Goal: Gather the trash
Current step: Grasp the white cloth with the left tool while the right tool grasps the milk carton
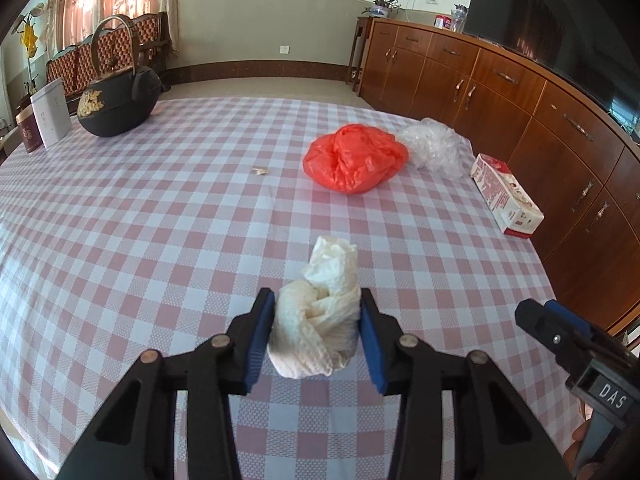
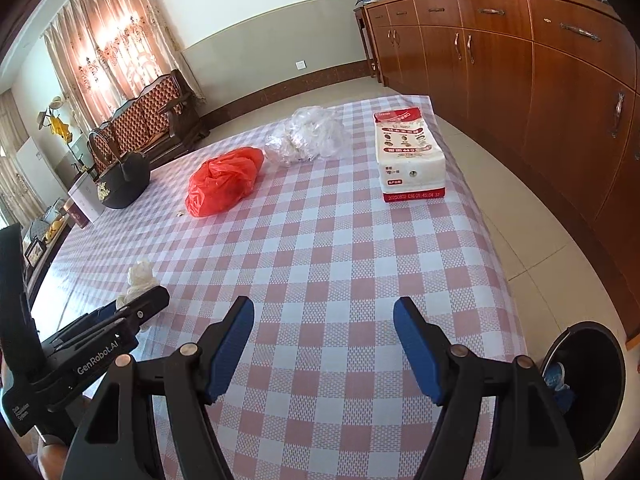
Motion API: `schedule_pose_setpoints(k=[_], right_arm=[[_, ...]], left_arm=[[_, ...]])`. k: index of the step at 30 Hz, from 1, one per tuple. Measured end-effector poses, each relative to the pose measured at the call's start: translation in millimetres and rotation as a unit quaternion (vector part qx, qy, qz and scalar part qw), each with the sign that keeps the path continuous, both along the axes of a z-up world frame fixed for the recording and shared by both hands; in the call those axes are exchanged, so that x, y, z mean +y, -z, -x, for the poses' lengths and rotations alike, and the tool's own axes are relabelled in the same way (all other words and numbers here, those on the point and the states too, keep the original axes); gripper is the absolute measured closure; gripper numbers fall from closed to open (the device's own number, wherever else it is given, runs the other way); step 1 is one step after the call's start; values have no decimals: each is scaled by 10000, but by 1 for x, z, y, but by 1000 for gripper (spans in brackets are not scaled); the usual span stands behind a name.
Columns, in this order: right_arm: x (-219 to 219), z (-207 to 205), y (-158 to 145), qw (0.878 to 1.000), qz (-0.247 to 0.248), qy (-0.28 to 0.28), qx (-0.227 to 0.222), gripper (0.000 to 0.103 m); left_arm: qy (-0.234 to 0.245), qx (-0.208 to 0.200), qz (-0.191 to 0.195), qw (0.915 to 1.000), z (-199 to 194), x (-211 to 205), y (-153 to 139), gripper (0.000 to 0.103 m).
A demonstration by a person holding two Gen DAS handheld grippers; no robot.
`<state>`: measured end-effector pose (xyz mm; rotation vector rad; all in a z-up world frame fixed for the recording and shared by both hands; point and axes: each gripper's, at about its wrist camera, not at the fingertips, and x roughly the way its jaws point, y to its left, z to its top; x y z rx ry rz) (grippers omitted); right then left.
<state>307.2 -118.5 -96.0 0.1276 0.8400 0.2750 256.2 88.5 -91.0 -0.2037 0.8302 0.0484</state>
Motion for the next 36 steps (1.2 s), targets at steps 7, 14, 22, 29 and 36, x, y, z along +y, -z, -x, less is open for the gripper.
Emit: schedule_pose_setpoints(k=[7, 14, 22, 29, 36], right_arm=[[-7, -15, -5, 9999, 8, 99, -38, 29], [-20, -40, -17, 9995, 32, 286, -119, 29], [-28, -78, -19, 9988, 107, 469, -135, 29], [-31, -111, -16, 9980, 217, 583, -75, 28], [-30, -142, -9, 9975, 303, 623, 110, 28]], left_arm=[[154, -196, 86, 9997, -22, -14, -20, 60], [295, -322, 153, 9989, -47, -29, -31, 60], [354, -370, 191, 9985, -68, -40, -33, 60], [338, -377, 186, 9985, -79, -42, -29, 60], [321, -338, 233, 9986, -85, -46, -26, 60]])
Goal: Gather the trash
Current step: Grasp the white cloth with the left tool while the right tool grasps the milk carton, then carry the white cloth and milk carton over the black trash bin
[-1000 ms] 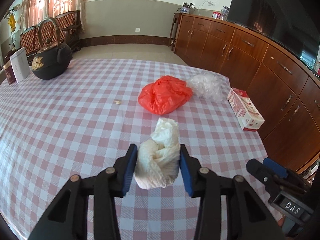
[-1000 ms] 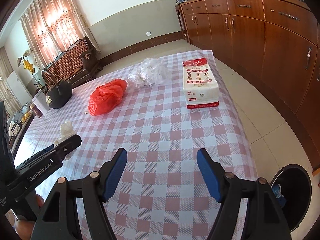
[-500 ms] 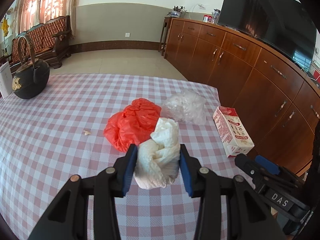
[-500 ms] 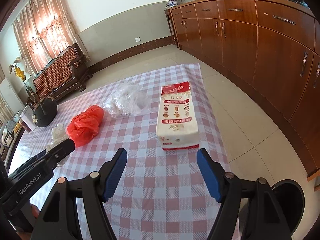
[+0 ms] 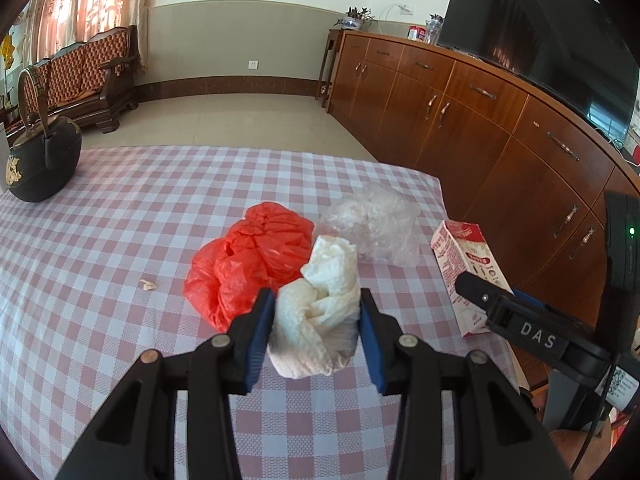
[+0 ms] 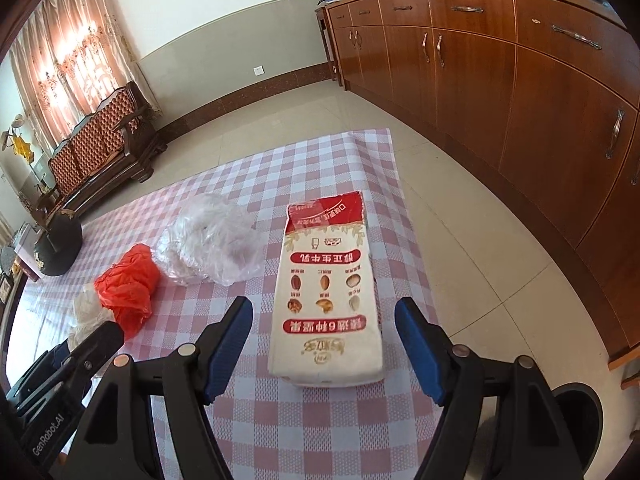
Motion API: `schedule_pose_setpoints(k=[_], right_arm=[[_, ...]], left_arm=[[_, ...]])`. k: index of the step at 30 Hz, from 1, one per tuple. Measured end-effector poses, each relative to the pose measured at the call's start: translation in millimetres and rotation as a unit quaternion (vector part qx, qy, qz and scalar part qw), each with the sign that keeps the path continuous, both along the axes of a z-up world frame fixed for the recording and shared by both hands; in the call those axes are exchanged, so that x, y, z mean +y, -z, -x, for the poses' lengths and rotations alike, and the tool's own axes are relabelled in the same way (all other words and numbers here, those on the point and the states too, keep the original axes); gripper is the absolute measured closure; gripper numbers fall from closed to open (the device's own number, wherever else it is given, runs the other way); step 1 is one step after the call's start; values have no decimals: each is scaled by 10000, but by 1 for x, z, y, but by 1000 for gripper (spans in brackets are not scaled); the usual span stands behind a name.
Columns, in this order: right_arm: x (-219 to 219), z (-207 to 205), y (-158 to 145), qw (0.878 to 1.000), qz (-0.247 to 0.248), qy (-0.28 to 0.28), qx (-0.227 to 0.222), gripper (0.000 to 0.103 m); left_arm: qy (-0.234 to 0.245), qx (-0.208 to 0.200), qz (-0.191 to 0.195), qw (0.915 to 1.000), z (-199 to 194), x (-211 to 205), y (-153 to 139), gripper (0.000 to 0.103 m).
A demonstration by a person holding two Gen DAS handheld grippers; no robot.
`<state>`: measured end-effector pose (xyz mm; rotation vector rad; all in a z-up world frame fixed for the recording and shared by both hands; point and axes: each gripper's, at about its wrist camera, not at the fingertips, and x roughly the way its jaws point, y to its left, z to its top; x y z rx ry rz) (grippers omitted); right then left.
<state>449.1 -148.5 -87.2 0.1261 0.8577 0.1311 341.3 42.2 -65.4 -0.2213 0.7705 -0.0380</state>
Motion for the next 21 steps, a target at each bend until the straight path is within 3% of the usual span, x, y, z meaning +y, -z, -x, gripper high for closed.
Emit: schedule_pose_setpoints(k=[5, 8, 12, 21], right_arm=[[4, -15, 7, 9999, 73, -14, 124, 28], [5, -17, 10, 9998, 125, -24, 118, 44], [7, -14, 9, 9998, 194, -66, 45, 47], [10, 34, 3, 9996, -1, -290, -21, 49]], left_arm=[[-13, 14, 37, 10000, -4, -1, 2, 60], [-22, 33, 43, 10000, -5, -2, 3, 60], [-30, 41, 44, 10000, -4, -1, 2, 60], [5, 25, 58, 10000, 15, -2, -2, 60]])
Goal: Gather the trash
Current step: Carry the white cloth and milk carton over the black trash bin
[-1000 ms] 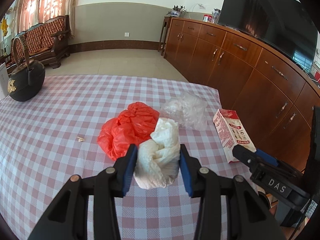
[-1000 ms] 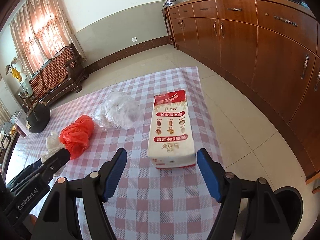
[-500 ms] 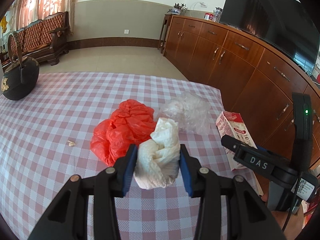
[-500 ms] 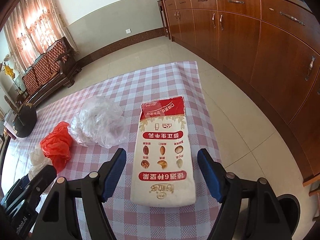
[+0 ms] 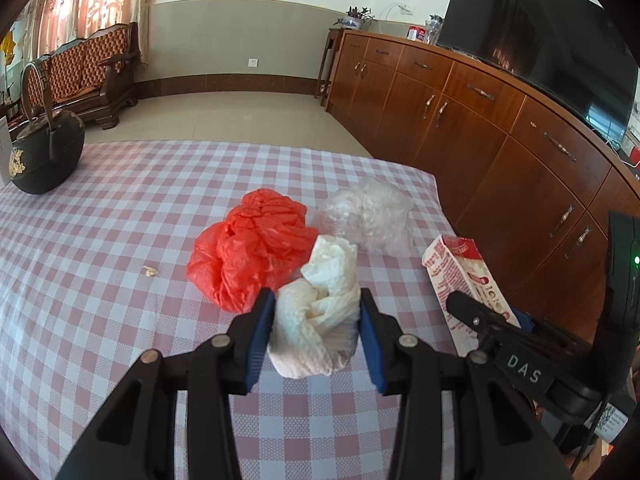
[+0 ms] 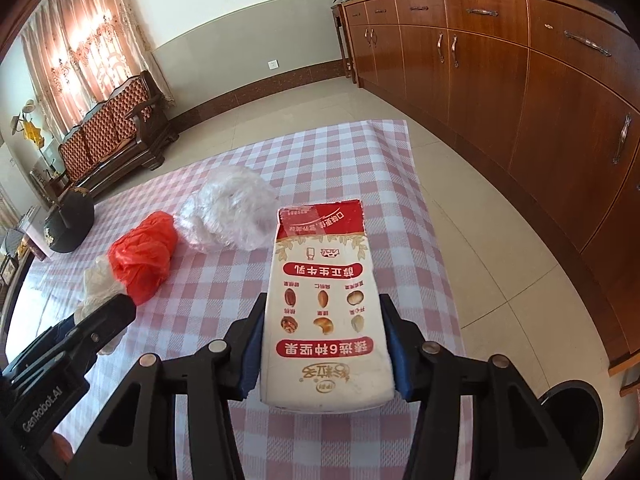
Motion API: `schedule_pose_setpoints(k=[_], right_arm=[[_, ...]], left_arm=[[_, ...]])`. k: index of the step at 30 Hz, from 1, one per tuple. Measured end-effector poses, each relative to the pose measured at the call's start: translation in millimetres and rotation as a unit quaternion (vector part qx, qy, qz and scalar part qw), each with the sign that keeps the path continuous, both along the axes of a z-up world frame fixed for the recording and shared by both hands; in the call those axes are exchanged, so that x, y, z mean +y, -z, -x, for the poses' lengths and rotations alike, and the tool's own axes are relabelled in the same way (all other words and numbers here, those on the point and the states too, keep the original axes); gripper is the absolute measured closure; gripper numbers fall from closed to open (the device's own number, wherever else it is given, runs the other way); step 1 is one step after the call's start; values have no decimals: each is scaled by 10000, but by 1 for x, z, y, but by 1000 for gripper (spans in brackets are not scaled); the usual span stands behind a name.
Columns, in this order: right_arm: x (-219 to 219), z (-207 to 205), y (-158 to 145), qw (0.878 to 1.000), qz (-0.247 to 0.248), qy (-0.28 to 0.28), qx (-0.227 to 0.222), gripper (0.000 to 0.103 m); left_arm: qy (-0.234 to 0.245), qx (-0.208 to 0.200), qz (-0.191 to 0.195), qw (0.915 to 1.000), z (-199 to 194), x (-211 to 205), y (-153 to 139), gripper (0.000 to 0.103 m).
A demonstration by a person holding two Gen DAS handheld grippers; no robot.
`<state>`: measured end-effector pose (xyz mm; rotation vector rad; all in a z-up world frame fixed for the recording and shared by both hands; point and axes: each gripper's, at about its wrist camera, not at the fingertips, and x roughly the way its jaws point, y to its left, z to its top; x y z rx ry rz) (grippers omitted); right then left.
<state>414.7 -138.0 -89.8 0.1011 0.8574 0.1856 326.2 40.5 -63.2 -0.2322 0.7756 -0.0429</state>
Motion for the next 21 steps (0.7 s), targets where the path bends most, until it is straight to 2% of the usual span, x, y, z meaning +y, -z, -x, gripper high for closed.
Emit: schedule_pose_setpoints(k=[12, 21], right_arm=[[-6, 89, -17, 9991, -344, -245, -93, 49], [-47, 148, -33, 9985, -491, -27, -238, 50]], left_arm=[[180, 109, 84, 9997, 52, -14, 0, 60], [392, 52, 98, 9992, 90, -35, -8, 60]])
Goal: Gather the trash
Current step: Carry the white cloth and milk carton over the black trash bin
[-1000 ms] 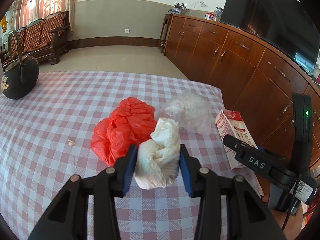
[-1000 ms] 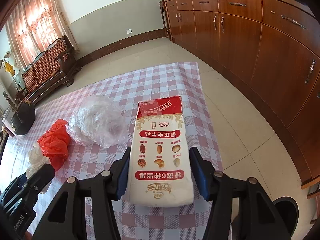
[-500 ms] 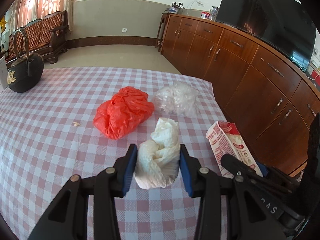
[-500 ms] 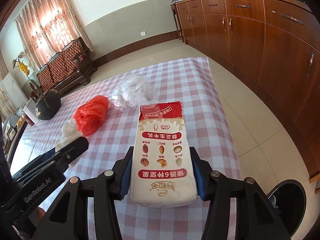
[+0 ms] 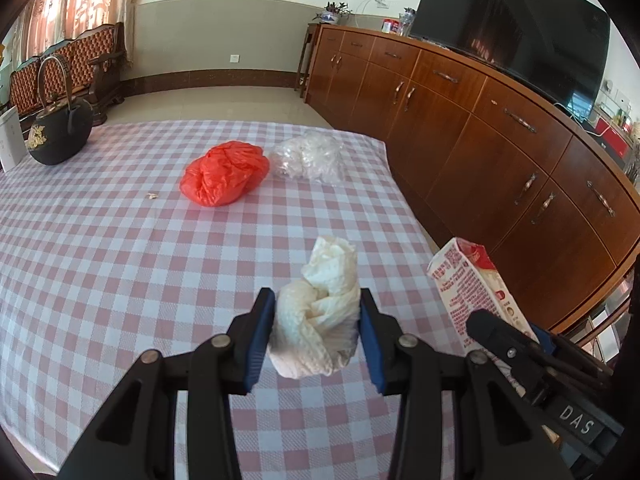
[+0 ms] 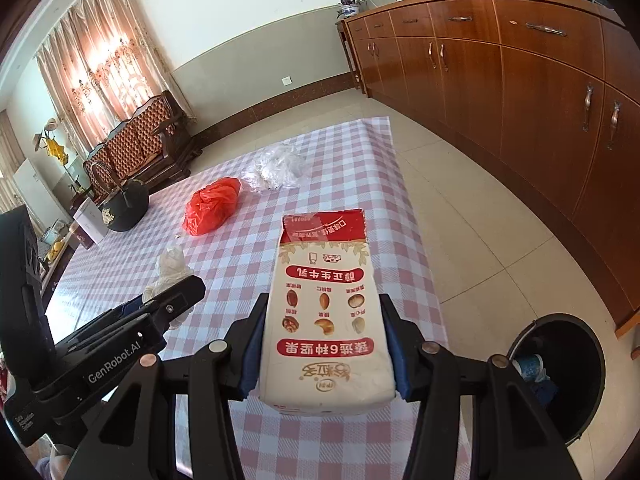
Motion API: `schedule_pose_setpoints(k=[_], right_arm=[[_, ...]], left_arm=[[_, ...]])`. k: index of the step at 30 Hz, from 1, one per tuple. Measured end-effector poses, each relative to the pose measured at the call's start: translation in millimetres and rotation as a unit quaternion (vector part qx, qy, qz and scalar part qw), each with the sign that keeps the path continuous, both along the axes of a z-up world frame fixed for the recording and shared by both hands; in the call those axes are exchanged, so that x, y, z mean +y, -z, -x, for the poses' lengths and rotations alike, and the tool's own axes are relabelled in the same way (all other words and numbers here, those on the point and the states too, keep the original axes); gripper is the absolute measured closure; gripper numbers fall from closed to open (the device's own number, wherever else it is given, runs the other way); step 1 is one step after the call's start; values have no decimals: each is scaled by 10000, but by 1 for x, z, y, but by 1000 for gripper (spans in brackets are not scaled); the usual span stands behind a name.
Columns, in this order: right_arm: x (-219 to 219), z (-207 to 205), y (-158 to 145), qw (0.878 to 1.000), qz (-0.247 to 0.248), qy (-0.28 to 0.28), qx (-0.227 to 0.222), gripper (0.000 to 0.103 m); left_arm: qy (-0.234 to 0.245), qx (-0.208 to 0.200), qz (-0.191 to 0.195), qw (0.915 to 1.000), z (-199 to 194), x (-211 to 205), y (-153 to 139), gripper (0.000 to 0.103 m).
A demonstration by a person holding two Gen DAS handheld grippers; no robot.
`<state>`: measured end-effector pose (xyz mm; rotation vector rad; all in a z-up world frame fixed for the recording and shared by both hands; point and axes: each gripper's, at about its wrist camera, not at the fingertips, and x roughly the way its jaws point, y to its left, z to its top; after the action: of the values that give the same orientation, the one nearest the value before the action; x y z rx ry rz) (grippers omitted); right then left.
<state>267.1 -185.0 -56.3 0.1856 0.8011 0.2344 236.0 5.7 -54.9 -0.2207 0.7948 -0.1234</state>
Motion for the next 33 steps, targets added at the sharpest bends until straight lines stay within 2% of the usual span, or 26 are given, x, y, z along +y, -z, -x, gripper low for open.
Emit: schedule_pose_setpoints(k=[12, 25, 33], right_arm=[[-63, 64, -15, 9986, -179, 475, -177, 50], [-152, 102, -3, 9910, -245, 1313, -101, 50], [-222, 115, 15, 9811, -321, 1907, 114, 50]], left_arm=[[587, -163, 10, 9981, 40, -58, -16, 60], [1407, -62, 23, 9900, 54, -144, -14, 60], [1944, 120, -4, 9809, 52, -202, -5, 60]])
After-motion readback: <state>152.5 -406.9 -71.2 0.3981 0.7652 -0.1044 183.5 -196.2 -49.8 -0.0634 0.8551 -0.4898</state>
